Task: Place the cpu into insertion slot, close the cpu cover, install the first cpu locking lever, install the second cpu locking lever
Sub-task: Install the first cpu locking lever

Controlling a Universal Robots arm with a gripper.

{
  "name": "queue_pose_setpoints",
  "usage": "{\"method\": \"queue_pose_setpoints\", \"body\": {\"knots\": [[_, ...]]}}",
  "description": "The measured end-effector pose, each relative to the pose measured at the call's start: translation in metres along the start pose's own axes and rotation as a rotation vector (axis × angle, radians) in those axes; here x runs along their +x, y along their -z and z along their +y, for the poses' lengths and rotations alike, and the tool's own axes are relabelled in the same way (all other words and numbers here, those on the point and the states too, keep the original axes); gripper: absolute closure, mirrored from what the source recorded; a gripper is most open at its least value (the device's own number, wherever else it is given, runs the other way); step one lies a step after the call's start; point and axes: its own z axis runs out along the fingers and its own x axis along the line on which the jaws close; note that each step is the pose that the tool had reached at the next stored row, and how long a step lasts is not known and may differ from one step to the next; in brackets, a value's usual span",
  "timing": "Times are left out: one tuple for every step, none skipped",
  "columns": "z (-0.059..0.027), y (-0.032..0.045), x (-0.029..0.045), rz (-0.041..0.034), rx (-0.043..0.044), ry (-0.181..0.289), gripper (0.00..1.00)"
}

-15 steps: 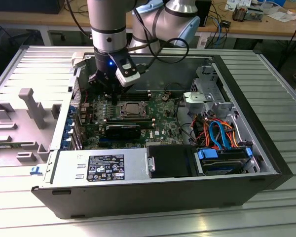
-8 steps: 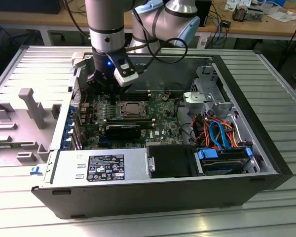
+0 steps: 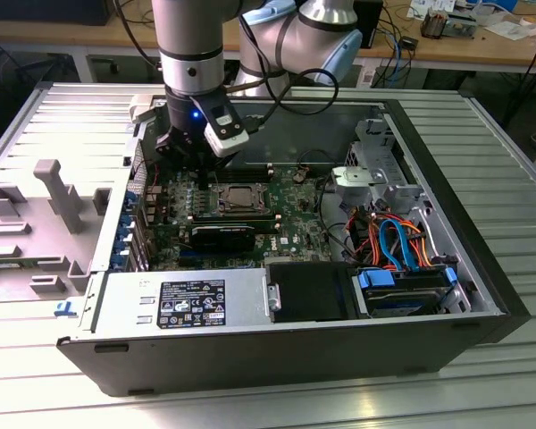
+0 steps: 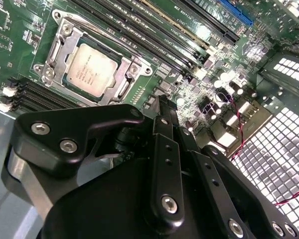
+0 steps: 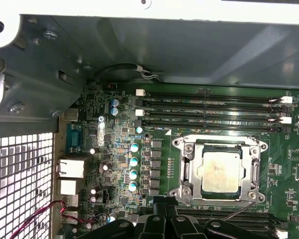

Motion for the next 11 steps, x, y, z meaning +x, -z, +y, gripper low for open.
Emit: {"method": "queue_pose_setpoints", "body": {"knots": [[0.0,0.0,0.0001,0.0,0.0,0.0,0.89],[0.0001,0.0,0.0002,0.0,0.0,0.0,0.89],[0.0003,0.0,0.0002,0.0,0.0001,0.0,0.89],[0.0006,0.0,0.0003,0.0,0.0001,0.0,0.89],[0.0007,0.0,0.0003,0.0,0.0001,0.0,0.89],[0.0009,0.0,0.0008,-0.0001,0.0,0.0,0.89],[0.0011,0.0,0.0011,-0.0001,-0.0001,0.0,0.89],[0.0016,-0.0001,0.0011,-0.0001,-0.0001,0.0,0.89],[0.0024,0.0,0.0011,0.0,0.0,0.0,0.89],[0.004,0.0001,0.001,0.0,0.0,0.0,0.89],[0.0058,0.0001,0.0009,0.0,0.0,0.0,0.89]]}}
